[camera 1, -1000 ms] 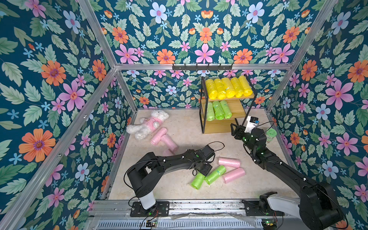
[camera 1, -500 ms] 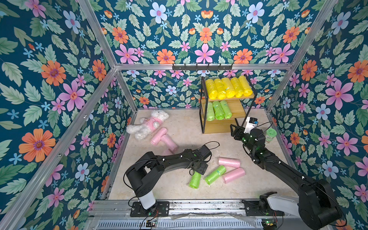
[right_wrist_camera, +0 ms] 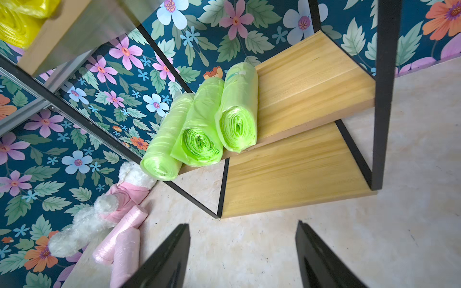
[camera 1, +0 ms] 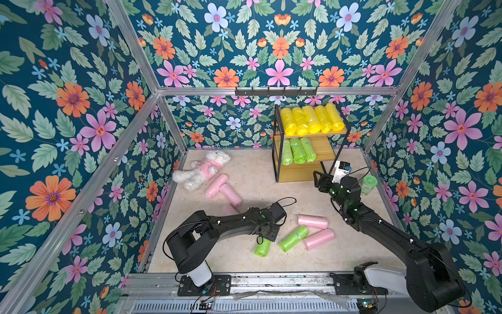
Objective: Sort the rolls of trash bags by color and place them on the shelf
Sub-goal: Pick up the roll of trash bags from the center of the board.
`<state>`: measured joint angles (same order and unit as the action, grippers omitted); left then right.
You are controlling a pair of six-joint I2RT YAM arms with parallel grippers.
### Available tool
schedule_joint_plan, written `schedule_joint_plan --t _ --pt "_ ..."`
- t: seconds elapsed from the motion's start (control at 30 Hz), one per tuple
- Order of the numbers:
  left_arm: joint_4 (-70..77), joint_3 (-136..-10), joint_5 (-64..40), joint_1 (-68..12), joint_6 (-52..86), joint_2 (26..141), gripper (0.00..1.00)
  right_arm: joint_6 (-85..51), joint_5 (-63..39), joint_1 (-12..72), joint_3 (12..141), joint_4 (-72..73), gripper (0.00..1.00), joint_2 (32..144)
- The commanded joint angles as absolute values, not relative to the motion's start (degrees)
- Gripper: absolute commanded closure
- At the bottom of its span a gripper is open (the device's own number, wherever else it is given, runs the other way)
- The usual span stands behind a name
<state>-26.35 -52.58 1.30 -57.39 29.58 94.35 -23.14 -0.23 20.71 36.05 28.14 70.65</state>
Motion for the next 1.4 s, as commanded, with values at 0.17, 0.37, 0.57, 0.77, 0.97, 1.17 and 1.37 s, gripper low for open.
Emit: schedule_joint_plan --t 0.17,0.37,0.57,0.77,0.97,1.17,1.37 --pt "-19.1 -52.2 6.8 -55.8 30.1 91.9 0.61 -24.5 -2.6 21.2 35.7 28.2 0.29 67.5" --pt "-8.5 -50.9 6.2 -49.2 30.3 85.6 0.63 -26.6 -4.8 24.3 35.0 26.7 0.28 65.1" --pt "8.4 -47.7 2.4 -41.8 37.9 79.4 0.65 -30.8 -7.8 30.9 34.0 30.9 0.25 65.6" --pt "22.3 -45.1 4.1 -39.6 47.8 76.3 0.66 -33.9 -9.1 38.4 33.2 40.8 0.14 69.1" --pt "31.0 -43.7 4.4 -39.5 56.4 75.5 0.65 -33.6 -8.4 43.3 32.3 50.8 0.05 72.3" --pt "39.5 -39.8 5.4 -39.5 64.1 73.8 0.66 -33.0 -6.5 44.8 31.5 56.1 0.01 75.1" --pt "43.0 -38.8 5.0 -39.6 66.8 72.8 0.66 -34.0 -8.8 45.3 33.0 59.8 0.01 79.4"
